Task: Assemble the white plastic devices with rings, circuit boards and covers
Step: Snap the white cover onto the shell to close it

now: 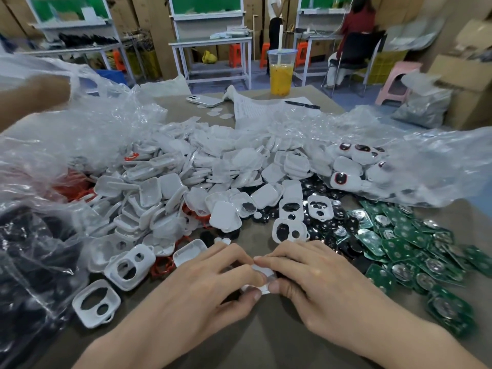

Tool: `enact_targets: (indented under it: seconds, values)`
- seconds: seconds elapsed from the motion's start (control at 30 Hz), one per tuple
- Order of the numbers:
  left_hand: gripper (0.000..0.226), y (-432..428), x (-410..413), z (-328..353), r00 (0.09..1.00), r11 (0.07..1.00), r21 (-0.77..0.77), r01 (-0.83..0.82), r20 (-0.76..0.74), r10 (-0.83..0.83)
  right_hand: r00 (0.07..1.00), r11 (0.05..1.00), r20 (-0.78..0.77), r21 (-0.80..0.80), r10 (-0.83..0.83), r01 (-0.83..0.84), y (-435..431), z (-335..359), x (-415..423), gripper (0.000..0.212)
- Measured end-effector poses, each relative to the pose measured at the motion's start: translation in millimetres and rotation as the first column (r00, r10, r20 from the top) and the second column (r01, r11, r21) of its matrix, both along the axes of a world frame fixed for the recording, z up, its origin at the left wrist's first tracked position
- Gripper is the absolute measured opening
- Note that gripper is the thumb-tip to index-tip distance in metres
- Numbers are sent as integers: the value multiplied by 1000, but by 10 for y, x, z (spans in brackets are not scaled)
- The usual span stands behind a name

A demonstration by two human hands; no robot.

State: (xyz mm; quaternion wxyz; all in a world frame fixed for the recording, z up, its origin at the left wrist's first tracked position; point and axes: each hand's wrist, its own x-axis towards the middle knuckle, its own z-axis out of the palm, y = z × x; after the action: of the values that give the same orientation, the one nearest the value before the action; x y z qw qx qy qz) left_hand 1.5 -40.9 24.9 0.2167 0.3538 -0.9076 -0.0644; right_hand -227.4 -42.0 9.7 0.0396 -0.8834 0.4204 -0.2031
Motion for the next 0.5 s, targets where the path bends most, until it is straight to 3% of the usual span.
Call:
enact_targets:
  seconds: [0.5]
  values:
    - [18,-5,41,-96,998,998,49,-34,-57,37,997,982,82,188,-1,-14,11,9,-21,50]
